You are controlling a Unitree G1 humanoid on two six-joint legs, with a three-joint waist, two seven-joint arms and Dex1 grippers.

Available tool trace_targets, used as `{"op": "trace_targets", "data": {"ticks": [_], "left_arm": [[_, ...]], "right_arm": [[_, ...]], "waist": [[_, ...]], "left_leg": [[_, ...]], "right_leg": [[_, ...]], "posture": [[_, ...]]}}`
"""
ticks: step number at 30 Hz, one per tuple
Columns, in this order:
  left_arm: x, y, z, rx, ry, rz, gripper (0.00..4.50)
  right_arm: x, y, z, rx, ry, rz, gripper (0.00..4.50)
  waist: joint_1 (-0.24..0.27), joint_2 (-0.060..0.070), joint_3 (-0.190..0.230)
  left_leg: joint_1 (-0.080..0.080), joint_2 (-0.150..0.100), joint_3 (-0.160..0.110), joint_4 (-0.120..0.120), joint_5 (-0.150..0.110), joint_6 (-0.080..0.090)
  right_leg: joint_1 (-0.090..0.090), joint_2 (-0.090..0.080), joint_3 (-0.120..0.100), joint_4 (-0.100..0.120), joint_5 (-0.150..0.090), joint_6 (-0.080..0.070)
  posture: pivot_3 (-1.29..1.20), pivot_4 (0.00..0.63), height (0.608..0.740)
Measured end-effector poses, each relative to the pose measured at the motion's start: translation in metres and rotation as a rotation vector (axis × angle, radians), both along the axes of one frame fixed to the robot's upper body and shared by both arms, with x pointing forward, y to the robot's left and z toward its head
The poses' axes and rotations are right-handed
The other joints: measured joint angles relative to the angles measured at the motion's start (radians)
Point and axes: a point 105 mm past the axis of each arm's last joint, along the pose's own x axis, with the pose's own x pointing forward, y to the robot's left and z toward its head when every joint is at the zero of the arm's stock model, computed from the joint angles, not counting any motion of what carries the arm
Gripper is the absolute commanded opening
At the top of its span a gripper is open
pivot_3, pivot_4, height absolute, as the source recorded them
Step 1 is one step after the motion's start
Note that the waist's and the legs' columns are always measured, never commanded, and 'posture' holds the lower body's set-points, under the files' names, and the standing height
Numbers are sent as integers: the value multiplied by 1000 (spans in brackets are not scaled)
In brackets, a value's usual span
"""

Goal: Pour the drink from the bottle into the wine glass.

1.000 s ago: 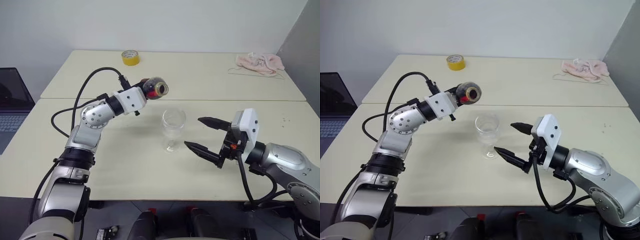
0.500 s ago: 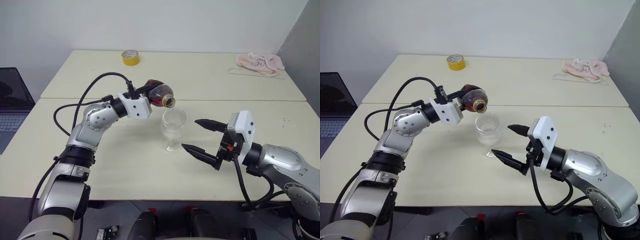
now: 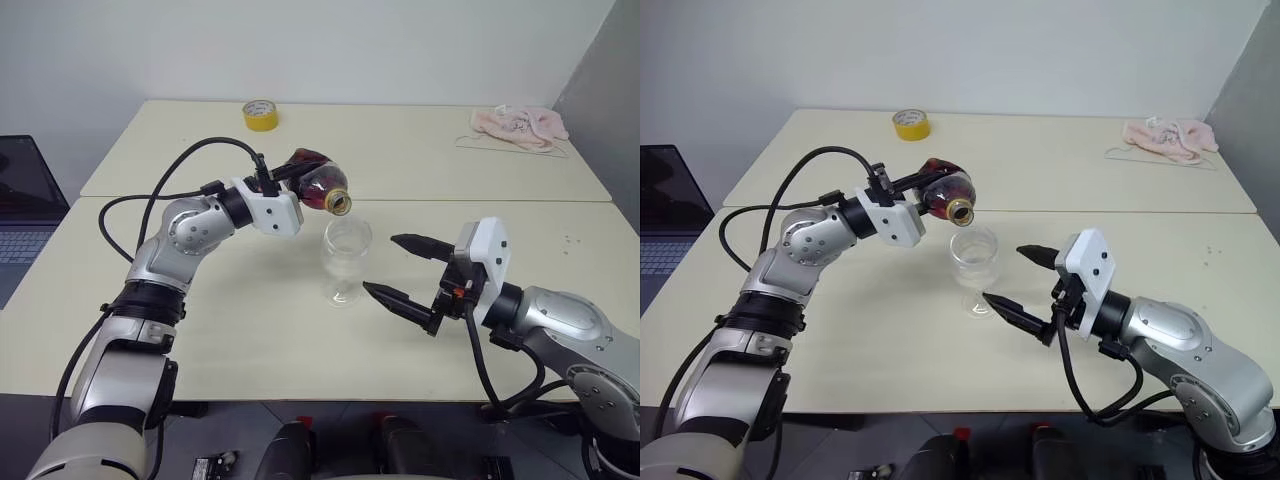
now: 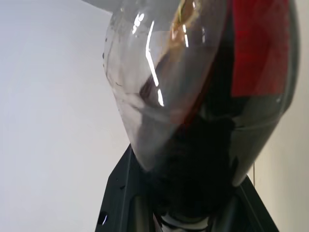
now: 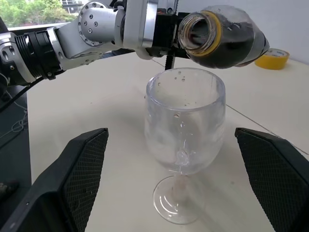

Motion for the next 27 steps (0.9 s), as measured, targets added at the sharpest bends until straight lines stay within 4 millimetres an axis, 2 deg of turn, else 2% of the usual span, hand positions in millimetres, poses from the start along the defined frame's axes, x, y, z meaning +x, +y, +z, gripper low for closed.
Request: {"op": "trace_targets", "data": {"ticks": [10, 27], "left_arm": [[1, 4, -5, 40, -18, 3, 738], [1, 0, -2, 71, -89, -13, 738]], "right_arm": [[0, 2, 2, 0, -9, 7, 4500], [0, 2, -2, -3, -1, 5, 4500]], "waist": [[-1, 0, 0], [-1, 0, 0]], "left_leg": [[0, 0, 0, 0, 0, 0], [0, 0, 0, 0, 0, 0]], "right_leg": [[0, 0, 0, 0, 0, 0], [0, 0, 0, 0, 0, 0]], "posture": [[0, 150, 740], [0, 150, 740]]}}
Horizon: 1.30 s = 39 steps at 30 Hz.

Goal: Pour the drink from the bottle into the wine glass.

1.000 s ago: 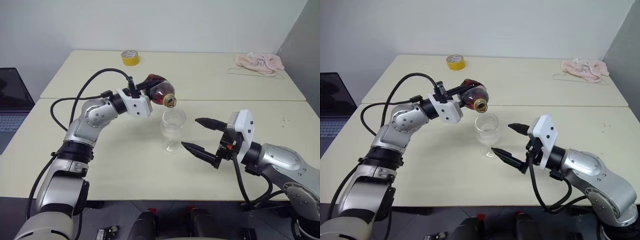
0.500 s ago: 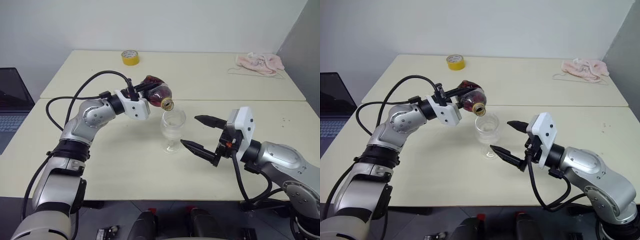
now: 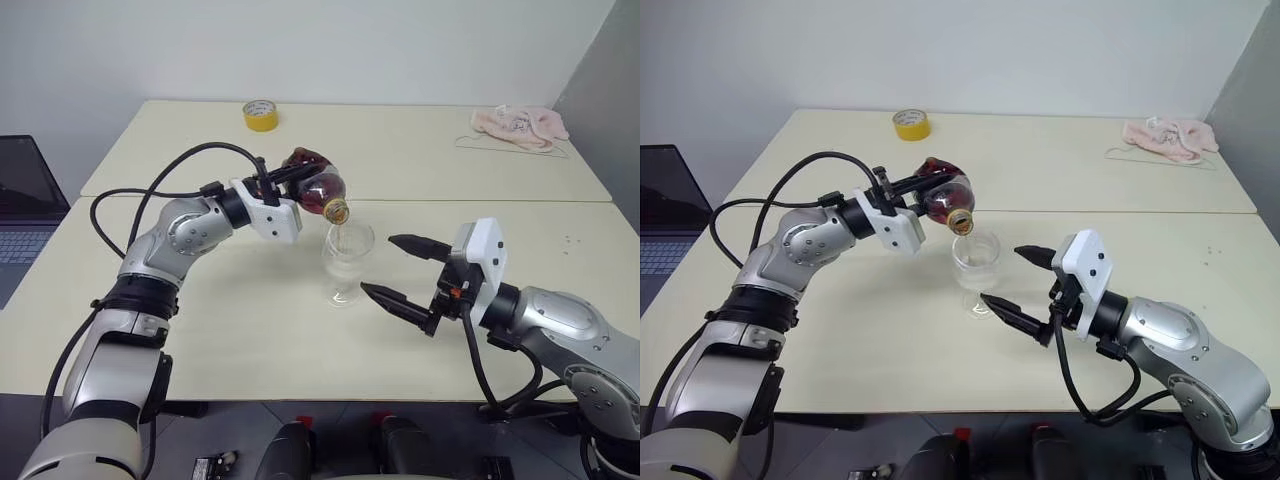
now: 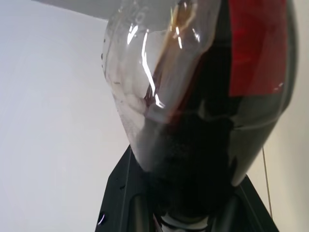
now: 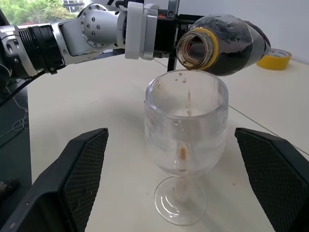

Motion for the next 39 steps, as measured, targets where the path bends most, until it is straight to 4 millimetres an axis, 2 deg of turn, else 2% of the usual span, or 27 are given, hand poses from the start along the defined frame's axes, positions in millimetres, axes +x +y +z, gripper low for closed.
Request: {"op": "trace_targets", "data": {"ticks": [39], "left_arm": [[1, -2, 8, 18, -78, -25, 718]], "right_arm": [[-1, 0, 1, 13, -3, 7, 4500]], "waist": [[0, 0, 0]], "left_leg": [[0, 0, 0, 0, 0, 0]], "right_leg": [[0, 0, 0, 1, 0, 0]], "posture": [[0, 150, 740]]}}
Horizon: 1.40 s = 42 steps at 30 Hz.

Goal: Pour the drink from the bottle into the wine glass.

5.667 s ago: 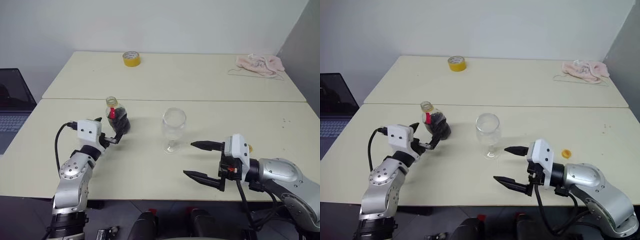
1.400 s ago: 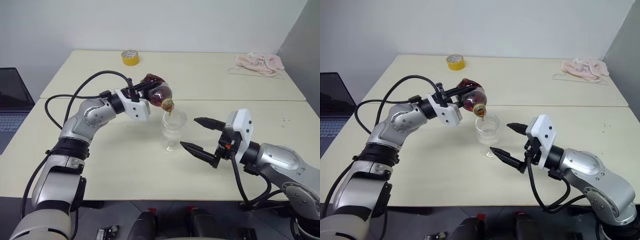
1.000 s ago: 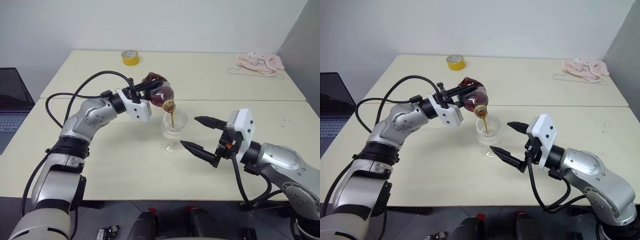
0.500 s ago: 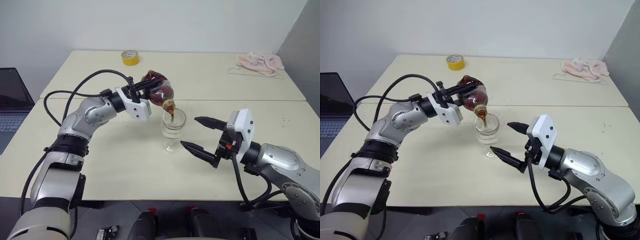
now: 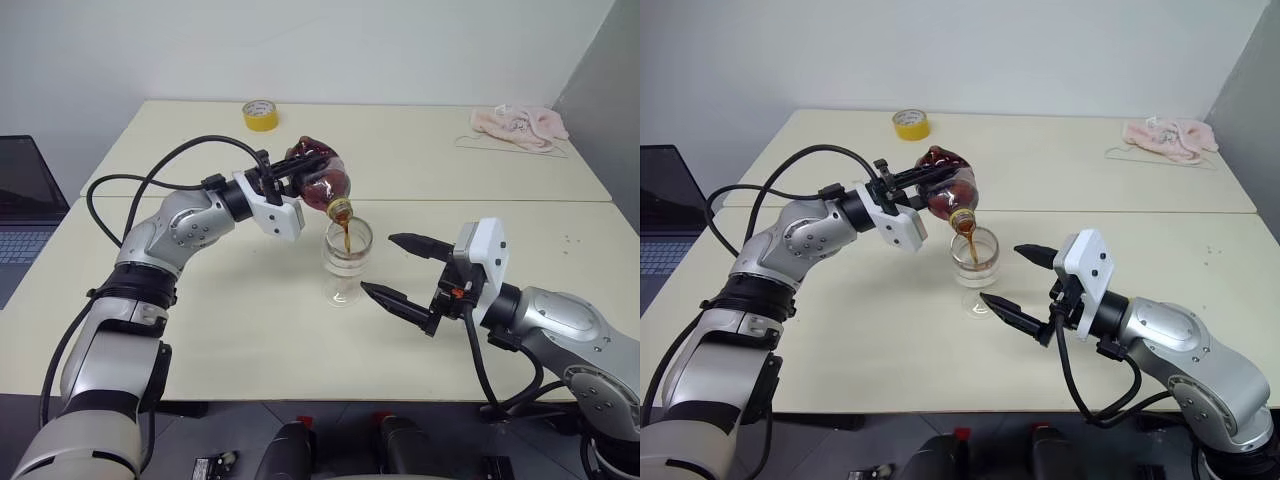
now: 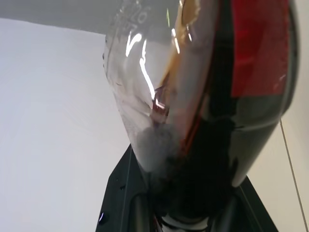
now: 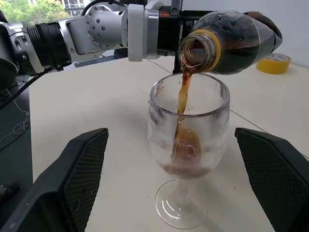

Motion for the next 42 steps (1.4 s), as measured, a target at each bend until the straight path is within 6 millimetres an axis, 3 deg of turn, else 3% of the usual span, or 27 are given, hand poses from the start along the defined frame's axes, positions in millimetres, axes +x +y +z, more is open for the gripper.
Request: {"op": "trace_targets", "data": {"ticks": [42], "left_arm": [[1, 1, 1, 14, -17, 5, 717]], "right_arm": [[-2, 1, 1, 2, -2, 9, 4500]], "waist": [[0, 0, 0]], "left_leg": [[0, 0, 0, 0, 0, 0]], "right_leg": [[0, 0, 0, 0, 0, 0]], "posture": [[0, 150, 740]]}}
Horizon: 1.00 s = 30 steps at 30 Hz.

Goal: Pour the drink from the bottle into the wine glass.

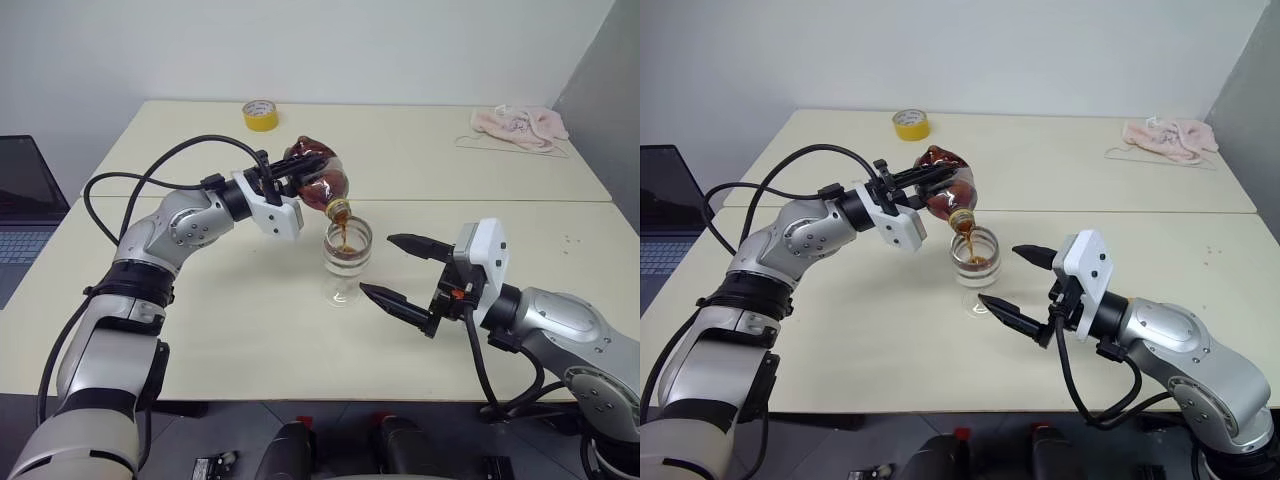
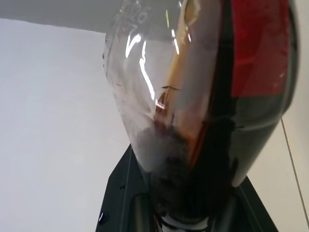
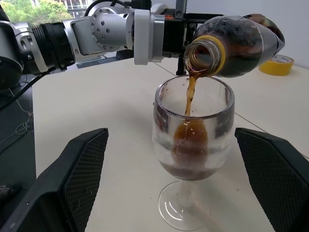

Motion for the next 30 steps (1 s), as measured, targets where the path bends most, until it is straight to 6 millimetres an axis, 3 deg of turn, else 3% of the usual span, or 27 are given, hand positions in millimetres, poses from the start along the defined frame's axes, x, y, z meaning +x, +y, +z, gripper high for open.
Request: {"op": "trace_targets", "data": {"ticks": [25, 30], "left_arm": [[-1, 4, -11, -122, 155, 46, 689], [1, 9, -11, -232, 222, 80, 689]], "right_arm": [[-3, 4, 1, 17, -6, 31, 4500], [-2, 4, 1, 13, -24, 26, 4500]], "waist": [[-1, 0, 0], [-1, 0, 0]], "left_leg": [[0, 0, 0, 1, 0, 0], [0, 0, 0, 1, 0, 0]], "right_leg": [[0, 0, 0, 1, 0, 0], [0, 0, 0, 1, 0, 0]], "posture": [[0, 150, 740], [0, 150, 740]]}}
